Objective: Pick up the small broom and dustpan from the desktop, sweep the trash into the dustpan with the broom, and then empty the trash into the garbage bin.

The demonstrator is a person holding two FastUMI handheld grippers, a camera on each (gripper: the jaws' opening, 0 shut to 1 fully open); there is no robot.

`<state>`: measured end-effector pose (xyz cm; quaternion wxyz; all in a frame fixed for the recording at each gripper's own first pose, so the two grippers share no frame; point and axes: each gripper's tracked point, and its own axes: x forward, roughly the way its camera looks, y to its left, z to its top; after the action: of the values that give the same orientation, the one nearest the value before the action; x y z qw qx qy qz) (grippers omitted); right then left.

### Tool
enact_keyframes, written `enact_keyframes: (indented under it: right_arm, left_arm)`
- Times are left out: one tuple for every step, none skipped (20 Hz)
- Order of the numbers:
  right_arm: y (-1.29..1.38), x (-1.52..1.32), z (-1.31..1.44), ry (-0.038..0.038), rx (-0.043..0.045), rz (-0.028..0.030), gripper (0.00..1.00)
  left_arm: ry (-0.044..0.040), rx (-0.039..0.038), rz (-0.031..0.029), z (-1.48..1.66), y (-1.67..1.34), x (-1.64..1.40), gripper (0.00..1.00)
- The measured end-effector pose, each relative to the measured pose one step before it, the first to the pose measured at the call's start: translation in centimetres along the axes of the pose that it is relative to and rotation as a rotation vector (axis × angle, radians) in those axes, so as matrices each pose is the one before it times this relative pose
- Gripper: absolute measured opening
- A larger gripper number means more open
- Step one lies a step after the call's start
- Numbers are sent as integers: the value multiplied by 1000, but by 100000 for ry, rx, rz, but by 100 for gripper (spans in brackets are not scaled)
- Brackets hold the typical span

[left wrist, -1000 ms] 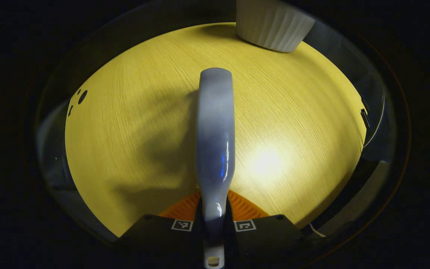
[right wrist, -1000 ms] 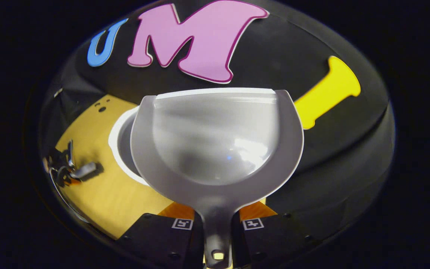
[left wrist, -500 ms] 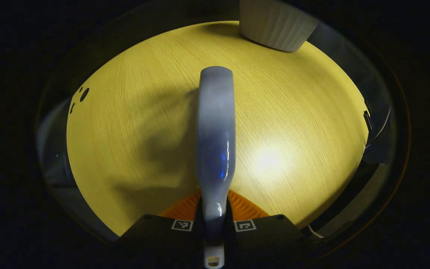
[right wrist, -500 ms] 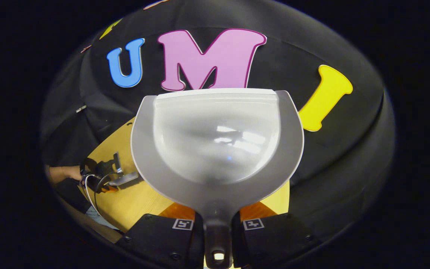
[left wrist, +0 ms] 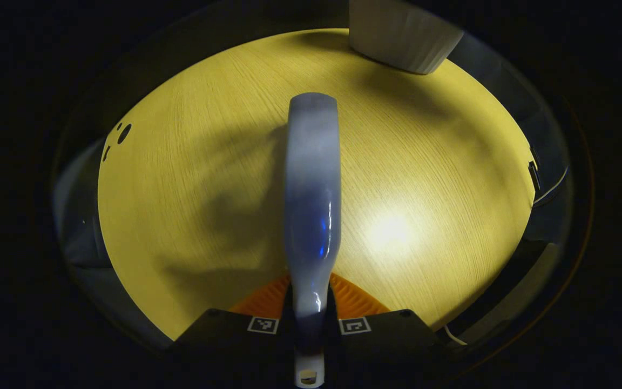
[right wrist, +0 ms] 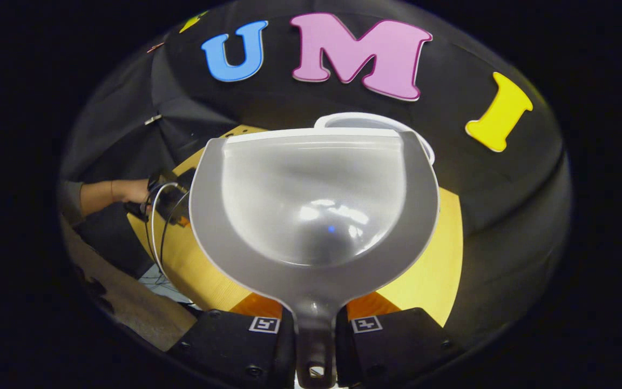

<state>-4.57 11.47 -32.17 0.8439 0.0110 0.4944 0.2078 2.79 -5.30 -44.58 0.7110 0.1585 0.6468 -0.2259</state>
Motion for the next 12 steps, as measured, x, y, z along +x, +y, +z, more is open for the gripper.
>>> enact_keyframes:
  right_arm:
    - [668,525,-1335,2581,-762,648,33]
    - [723,864,-1325,2816,246,711,33]
    - [698,1059,-1388,3486,505,478,33]
    - [650,1245,-1178,3071,786,532,33]
    - [629,1404,-1181,3110,1245,191,33]
    - [604,1391,-1090,3732,918,717,33]
    - [192,1327,-952,2495,1189,18,33]
    - [380,1233,-786,3063,700,618,33]
    - [662,1156,-562,2303,643,266,33]
    - [431,1119,-304,1946,143,-23,33]
    - [262,979,-379,2507,-101,169,33]
    - [208,890,-191,1398,99,-359,33]
  left_arm:
    - [89,-144,84,-55,-9,37,27]
    - [22,62,37,10,23,18,26]
    - [84,93,39,-37,24,-24,26]
    - [99,27,65,-11,6,16,26]
    - [151,-131,177,-1,-4,59,26]
    - [-2,-45,150,34,-12,-38,27]
    - [61,-24,140,-60,-4,8,27]
    - [-123,-258,138,12,21,-8,27]
    - [-96,-336,96,-19,-75,-8,26]
    - [-138,-336,66,40,-22,37,27]
    - [-16,-249,53,-42,-67,30,27]
    - [3,-169,70,2,-18,-76,26]
